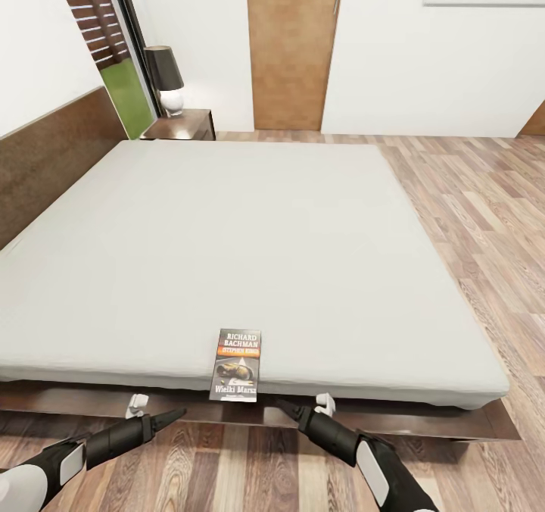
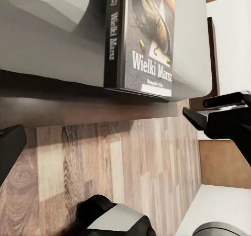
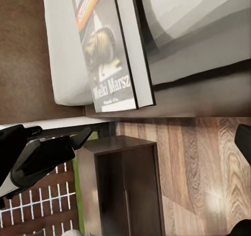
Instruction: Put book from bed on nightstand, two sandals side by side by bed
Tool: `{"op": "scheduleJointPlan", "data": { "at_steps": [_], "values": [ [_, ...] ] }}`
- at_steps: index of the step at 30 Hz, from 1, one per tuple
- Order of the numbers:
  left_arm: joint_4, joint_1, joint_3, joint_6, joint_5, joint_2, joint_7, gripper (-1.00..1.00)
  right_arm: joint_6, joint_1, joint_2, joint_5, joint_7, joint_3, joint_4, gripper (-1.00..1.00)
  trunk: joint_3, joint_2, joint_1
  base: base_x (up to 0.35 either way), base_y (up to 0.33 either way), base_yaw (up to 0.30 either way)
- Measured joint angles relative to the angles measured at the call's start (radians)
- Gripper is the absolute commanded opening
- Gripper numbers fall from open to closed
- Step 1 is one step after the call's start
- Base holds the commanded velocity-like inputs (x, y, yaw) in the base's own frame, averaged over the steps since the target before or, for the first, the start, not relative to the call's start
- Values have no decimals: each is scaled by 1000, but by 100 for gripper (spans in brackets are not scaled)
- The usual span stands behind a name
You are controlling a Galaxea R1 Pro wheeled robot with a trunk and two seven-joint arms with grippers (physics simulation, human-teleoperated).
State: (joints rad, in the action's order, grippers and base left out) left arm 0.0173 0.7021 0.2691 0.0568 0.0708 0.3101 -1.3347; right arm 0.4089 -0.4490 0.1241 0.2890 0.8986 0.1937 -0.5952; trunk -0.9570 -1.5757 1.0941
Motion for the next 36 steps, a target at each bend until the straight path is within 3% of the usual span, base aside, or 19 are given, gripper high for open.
{"op": "scheduleJointPlan", "data": {
  "at_steps": [26,36],
  "values": [
    [0,0,0,0,0,-2,3,100,-2,0,2,8,2,-5,-2,100,0,0,0,0,0,0],
    [0,0,0,0,0,-3,3,100,-2,0,2,8,3,-5,-1,100,0,0,0,0,0,178]
  ]
}}
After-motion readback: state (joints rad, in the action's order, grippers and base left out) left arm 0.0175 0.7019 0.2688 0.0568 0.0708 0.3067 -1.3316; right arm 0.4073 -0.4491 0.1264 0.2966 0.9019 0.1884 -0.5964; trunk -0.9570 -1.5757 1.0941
